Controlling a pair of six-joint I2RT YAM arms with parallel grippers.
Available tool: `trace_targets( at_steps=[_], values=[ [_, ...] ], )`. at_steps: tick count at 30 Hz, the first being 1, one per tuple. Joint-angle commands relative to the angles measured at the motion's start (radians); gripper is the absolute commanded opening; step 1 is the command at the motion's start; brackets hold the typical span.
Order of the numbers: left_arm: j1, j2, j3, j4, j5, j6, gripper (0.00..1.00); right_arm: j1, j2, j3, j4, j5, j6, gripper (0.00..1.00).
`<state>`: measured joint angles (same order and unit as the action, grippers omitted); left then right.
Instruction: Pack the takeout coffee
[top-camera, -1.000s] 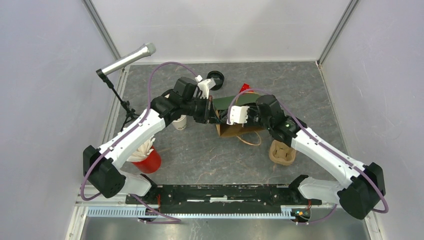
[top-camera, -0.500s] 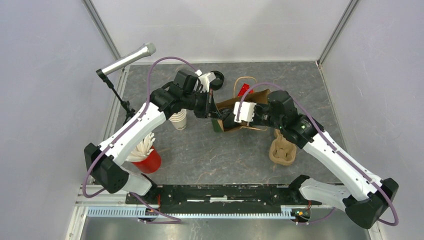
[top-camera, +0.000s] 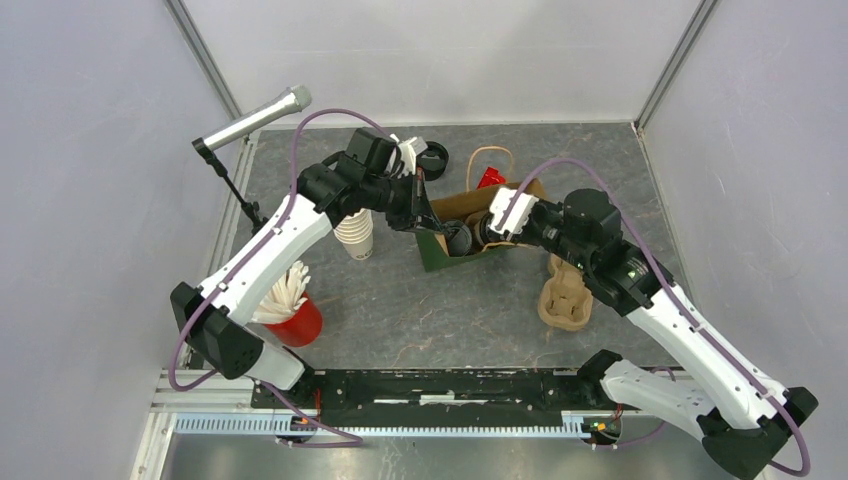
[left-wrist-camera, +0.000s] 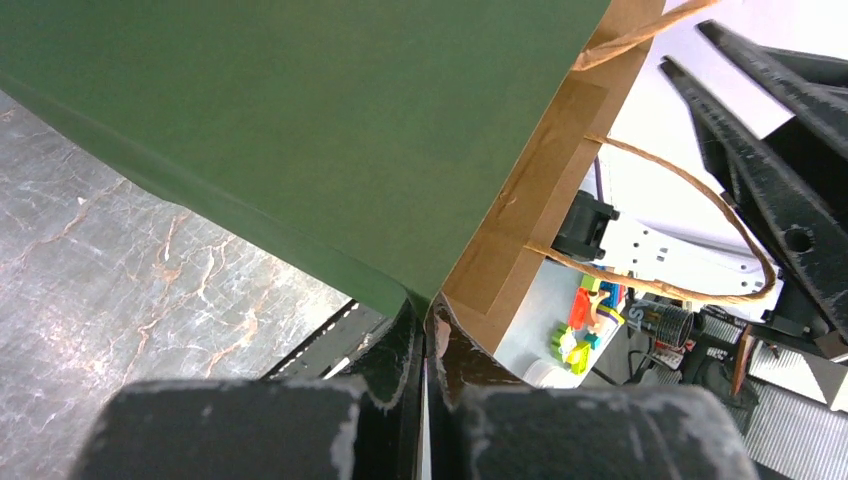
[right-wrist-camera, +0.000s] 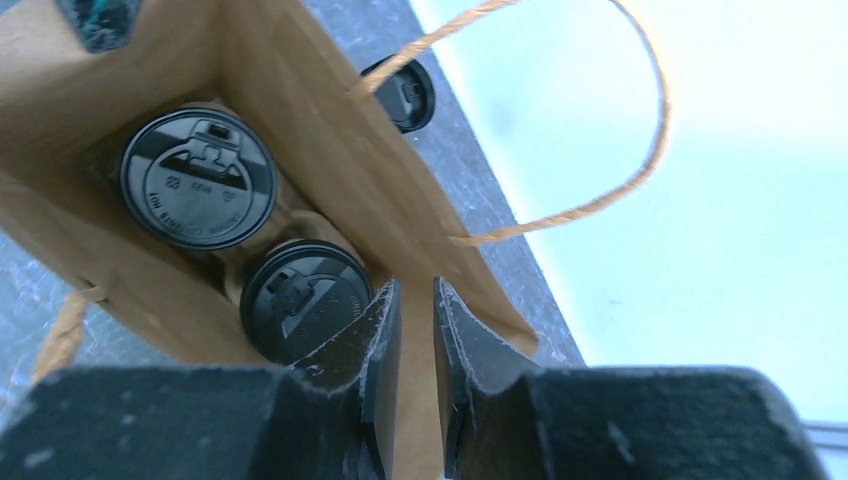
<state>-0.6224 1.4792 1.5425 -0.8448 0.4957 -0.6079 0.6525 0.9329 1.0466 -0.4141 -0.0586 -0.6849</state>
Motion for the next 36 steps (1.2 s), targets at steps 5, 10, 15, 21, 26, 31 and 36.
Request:
trace_targets(
  at_steps=[5, 10, 15, 21, 26, 31, 36],
  values=[
    [0.015, 0.02, 0.064, -0.064, -0.059, -0.057, 0.05, -0.002, -0.042, -0.029, 0.195, 0.254, 0.137, 0.25],
    [0.031, 0.024, 0.062, -0.069, -0.093, -0.07, 0.05, -0.002, -0.046, -0.014, 0.232, 0.279, 0.212, 0.26],
    [0.053, 0.031, 0.075, -0.076, -0.15, -0.083, 0.06, -0.002, -0.045, -0.006, 0.222, 0.277, 0.27, 0.28],
    [0.064, 0.034, 0.102, -0.094, -0.207, -0.083, 0.15, -0.002, -0.047, -0.016, 0.222, 0.258, 0.318, 0.33],
    [0.069, 0.054, 0.148, -0.097, -0.237, -0.071, 0.22, -0.002, -0.048, -0.028, 0.235, 0.265, 0.393, 0.37],
    [0.07, 0.066, 0.193, -0.109, -0.291, -0.044, 0.32, -0.002, -0.047, -0.032, 0.25, 0.242, 0.46, 0.43],
    [0.073, 0.086, 0.231, -0.115, -0.309, -0.01, 0.36, -0.002, -0.063, -0.042, 0.273, 0.258, 0.504, 0.46]
  ],
)
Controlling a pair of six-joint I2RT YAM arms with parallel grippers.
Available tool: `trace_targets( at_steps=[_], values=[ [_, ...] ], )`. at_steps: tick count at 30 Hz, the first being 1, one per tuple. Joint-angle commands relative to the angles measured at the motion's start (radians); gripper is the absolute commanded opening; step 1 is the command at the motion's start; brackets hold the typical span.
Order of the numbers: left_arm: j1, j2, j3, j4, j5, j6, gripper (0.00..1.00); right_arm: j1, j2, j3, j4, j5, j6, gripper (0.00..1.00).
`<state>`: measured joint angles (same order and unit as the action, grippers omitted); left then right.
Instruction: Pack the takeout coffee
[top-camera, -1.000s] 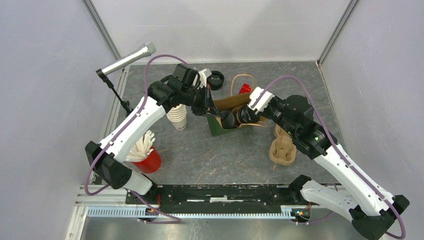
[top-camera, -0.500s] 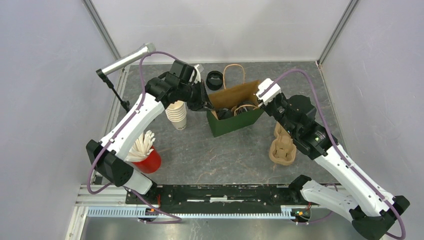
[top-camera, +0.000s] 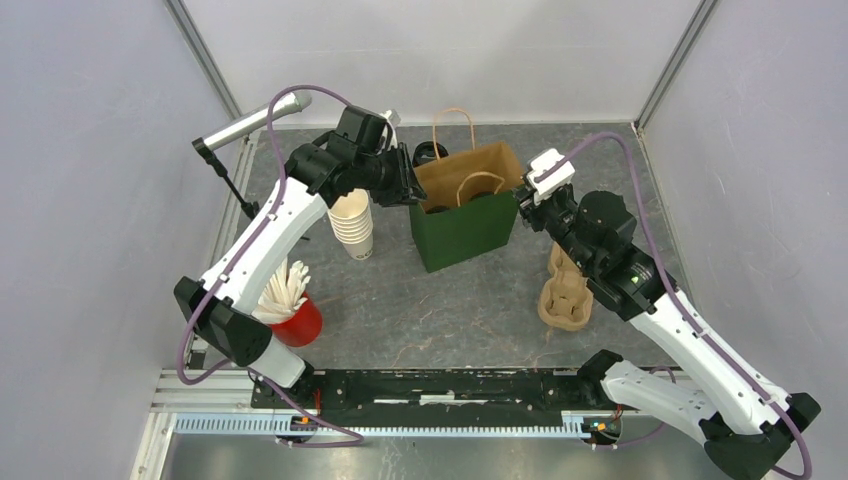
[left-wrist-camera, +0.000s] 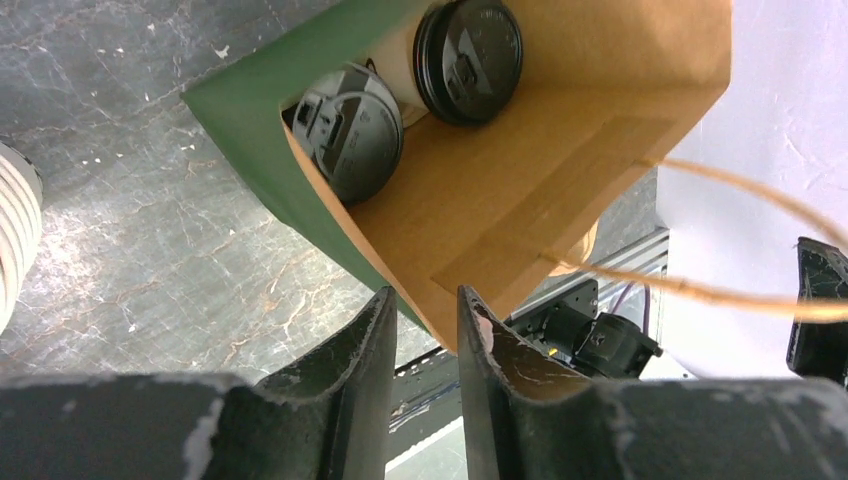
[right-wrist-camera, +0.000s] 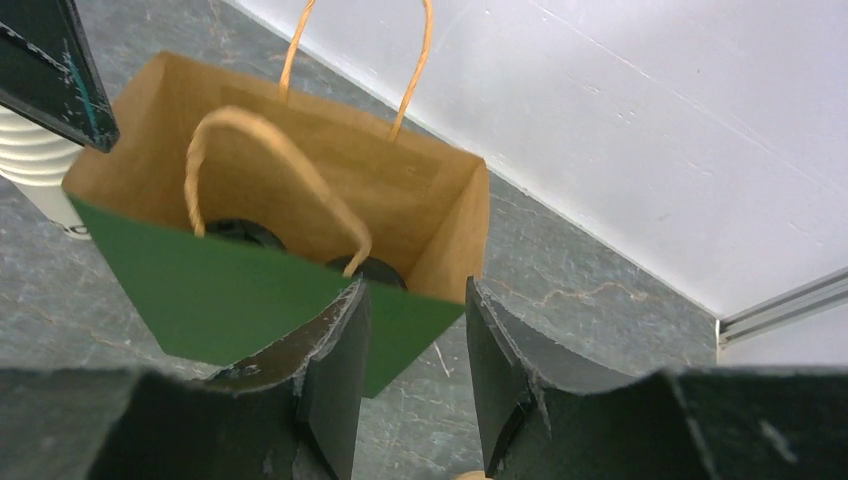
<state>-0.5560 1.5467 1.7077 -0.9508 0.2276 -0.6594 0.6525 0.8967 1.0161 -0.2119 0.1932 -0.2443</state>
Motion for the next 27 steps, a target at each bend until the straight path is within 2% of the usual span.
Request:
trace_targets(
  at_steps=[1, 5, 8, 10, 11, 12, 13, 18, 21, 25, 27],
  values=[
    [0.008, 0.024, 0.077, -0.012, -0.048, 0.045, 0.36, -0.002, -0.028, -0.01, 0.069, 0.009, 0.063, 0.47],
    [0.009, 0.037, 0.138, -0.04, -0.076, 0.067, 0.41, -0.003, -0.025, 0.015, 0.048, 0.038, 0.086, 0.53],
    [0.009, 0.045, 0.245, -0.1, -0.126, 0.101, 0.55, -0.002, -0.005, 0.06, -0.01, 0.041, 0.143, 0.61],
    [0.01, 0.045, 0.331, -0.149, -0.174, 0.133, 0.7, -0.003, 0.006, 0.086, -0.045, 0.022, 0.184, 0.71],
    [0.01, 0.043, 0.367, -0.176, -0.201, 0.149, 0.78, -0.002, 0.008, 0.094, -0.063, 0.007, 0.201, 0.8],
    [0.01, 0.038, 0.403, -0.208, -0.222, 0.169, 0.96, -0.002, 0.009, 0.1, -0.072, -0.005, 0.211, 0.94],
    [0.009, 0.028, 0.424, -0.238, -0.263, 0.184, 1.0, -0.002, 0.009, 0.103, -0.079, -0.016, 0.221, 0.98],
    [0.011, -0.097, 0.366, -0.408, -0.451, 0.23, 1.0, -0.002, -0.014, 0.114, -0.096, -0.034, 0.223, 0.98],
    [0.024, -0.193, 0.272, -0.519, -0.596, 0.174, 1.0, -0.002, -0.042, 0.095, -0.091, -0.035, 0.22, 0.98],
    [0.091, -0.313, 0.167, -0.601, -0.688, 0.118, 1.0, -0.001, -0.076, 0.056, -0.077, -0.076, 0.203, 0.98],
    [0.151, -0.34, 0.12, -0.608, -0.696, 0.138, 1.0, -0.002, -0.082, 0.042, -0.077, -0.081, 0.212, 0.98]
  ],
)
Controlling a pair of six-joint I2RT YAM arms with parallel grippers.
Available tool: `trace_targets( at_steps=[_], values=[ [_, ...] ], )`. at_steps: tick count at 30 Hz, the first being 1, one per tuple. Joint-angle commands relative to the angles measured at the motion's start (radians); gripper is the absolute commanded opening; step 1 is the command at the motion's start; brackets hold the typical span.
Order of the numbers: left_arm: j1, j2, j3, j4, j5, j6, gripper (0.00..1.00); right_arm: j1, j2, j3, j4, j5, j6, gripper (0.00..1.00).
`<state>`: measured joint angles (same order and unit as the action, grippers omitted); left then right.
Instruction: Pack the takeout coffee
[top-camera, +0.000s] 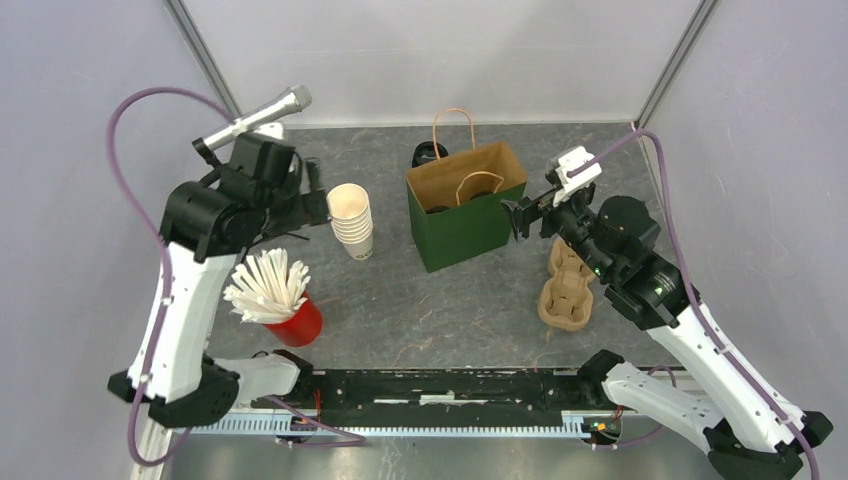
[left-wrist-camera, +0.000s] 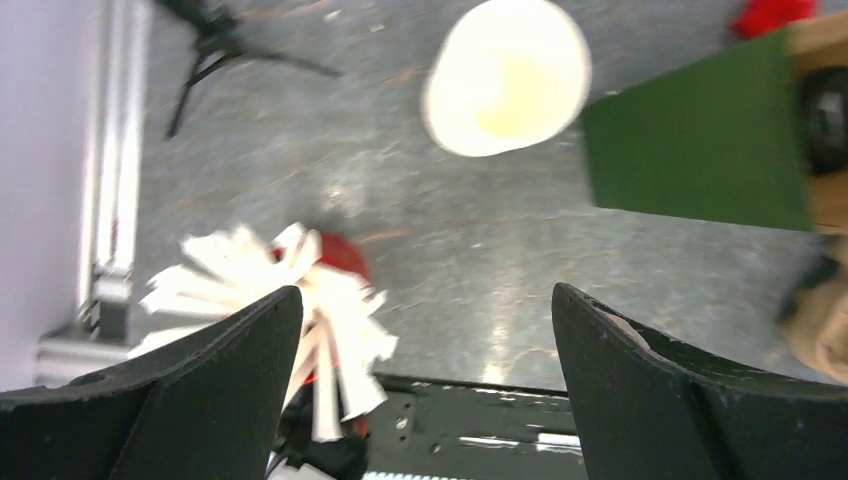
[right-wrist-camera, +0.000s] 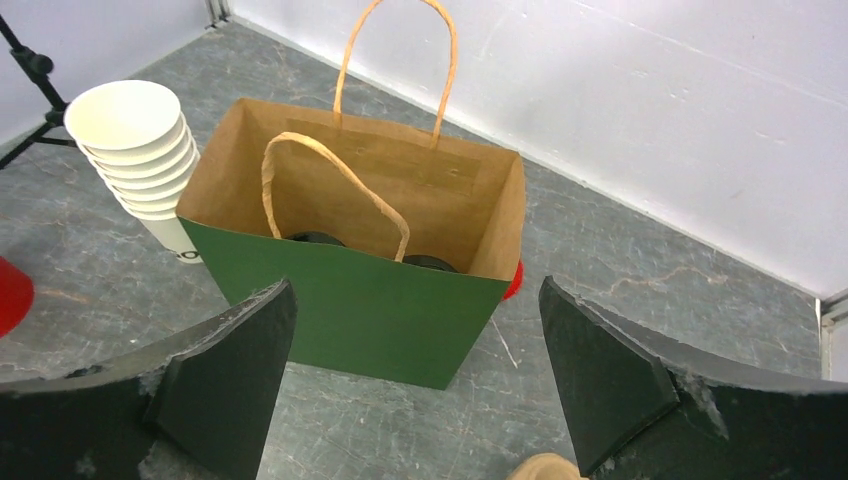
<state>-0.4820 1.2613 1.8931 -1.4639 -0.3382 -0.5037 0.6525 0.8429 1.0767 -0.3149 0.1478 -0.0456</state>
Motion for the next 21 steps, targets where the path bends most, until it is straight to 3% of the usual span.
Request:
trace_targets(
  at_steps=[1, 6, 12, 17, 21],
  values=[
    [0.114, -0.061, -0.106, -0.098, -0.136, 0.0, 0.99, -0.002, -0.032, -0.025, 0.028, -0.036, 0.018, 0.98],
    [0.385, 0.0, -0.154, -0.085, -0.036, -0.014, 0.89, -0.002, -0.037, -0.051, 0.04, -0.016, 0.01, 0.98],
    [0.407, -0.021, -0.243, -0.011, 0.009, -0.052, 0.73, -0.002, -0.036, -0.045, 0.019, 0.02, -0.055, 0.98],
    [0.408, -0.087, -0.385, 0.055, 0.064, -0.102, 0.46, -0.002, -0.041, -0.066, 0.02, 0.031, -0.047, 0.98],
    [0.408, -0.14, -0.465, 0.059, 0.033, -0.15, 0.44, -0.002, -0.034, -0.067, 0.015, 0.026, -0.043, 0.98]
  ],
)
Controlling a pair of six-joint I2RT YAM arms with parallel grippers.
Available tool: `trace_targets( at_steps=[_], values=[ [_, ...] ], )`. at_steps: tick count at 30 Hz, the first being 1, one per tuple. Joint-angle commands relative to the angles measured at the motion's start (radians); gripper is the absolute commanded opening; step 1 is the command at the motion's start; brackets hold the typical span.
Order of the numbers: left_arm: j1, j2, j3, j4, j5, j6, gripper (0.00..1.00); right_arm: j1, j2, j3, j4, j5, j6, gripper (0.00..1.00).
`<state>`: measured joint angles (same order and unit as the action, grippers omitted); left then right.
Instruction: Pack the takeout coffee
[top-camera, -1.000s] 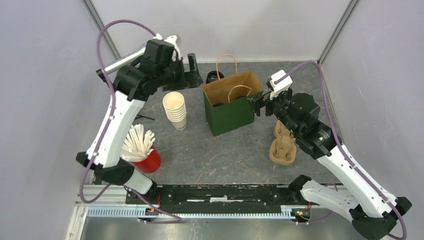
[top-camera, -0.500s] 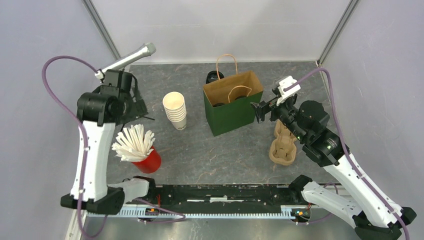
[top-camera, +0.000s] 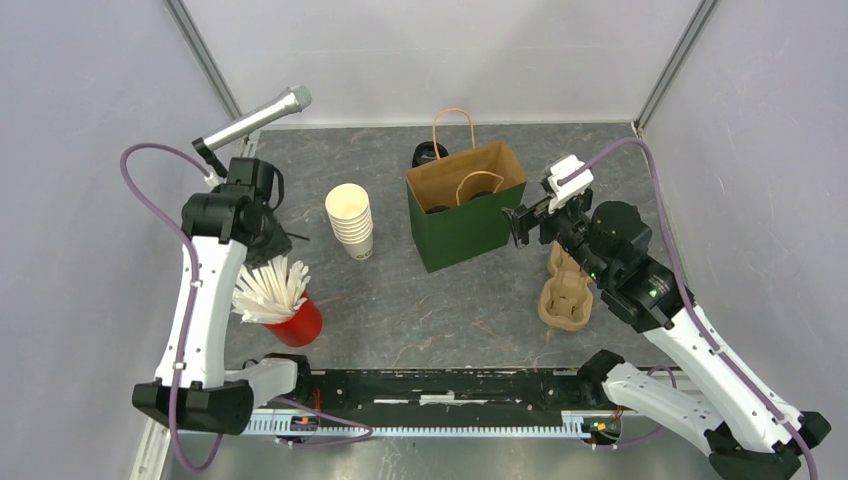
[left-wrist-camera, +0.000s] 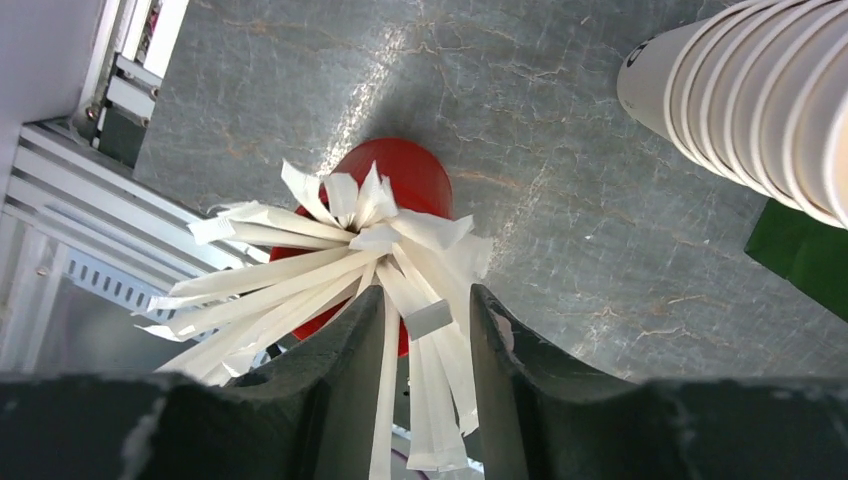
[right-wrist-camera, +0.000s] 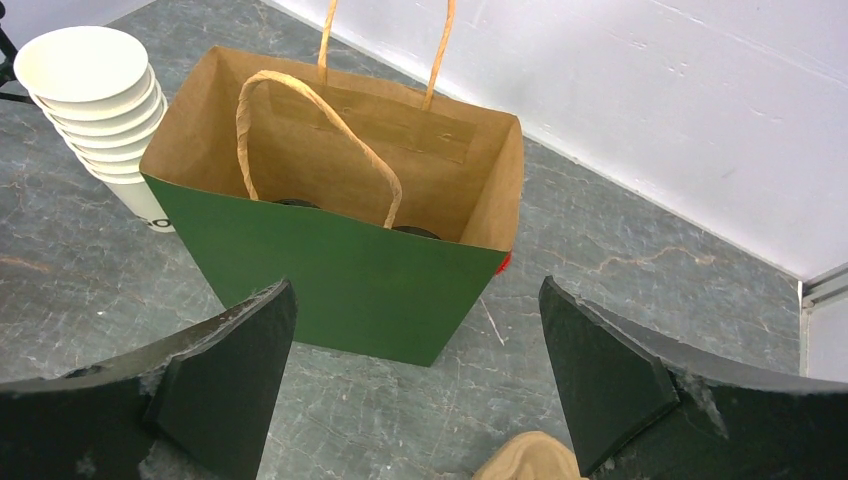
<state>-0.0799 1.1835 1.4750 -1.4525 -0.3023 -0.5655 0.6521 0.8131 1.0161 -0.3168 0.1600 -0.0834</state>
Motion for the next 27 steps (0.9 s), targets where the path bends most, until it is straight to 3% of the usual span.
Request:
trace_targets(
  at_steps=[1, 14, 19, 27],
  values=[
    [0.006, -0.069, -0.06, 0.05, -0.014, -0.095, 0.45, -0.002, -0.003, -0.008, 0.017, 0.014, -0.006, 0.98],
    [0.006, -0.076, -0.041, 0.11, -0.041, -0.042, 0.26, -0.002, 0.003, -0.007, 0.013, 0.006, -0.018, 0.98],
    [0.006, -0.088, -0.018, 0.105, -0.029, -0.003, 0.11, -0.002, 0.0, -0.005, 0.01, 0.006, -0.021, 0.98],
    [0.005, -0.098, 0.139, 0.007, -0.006, 0.058, 0.14, -0.002, 0.015, 0.023, 0.014, 0.001, -0.053, 0.98]
  ],
)
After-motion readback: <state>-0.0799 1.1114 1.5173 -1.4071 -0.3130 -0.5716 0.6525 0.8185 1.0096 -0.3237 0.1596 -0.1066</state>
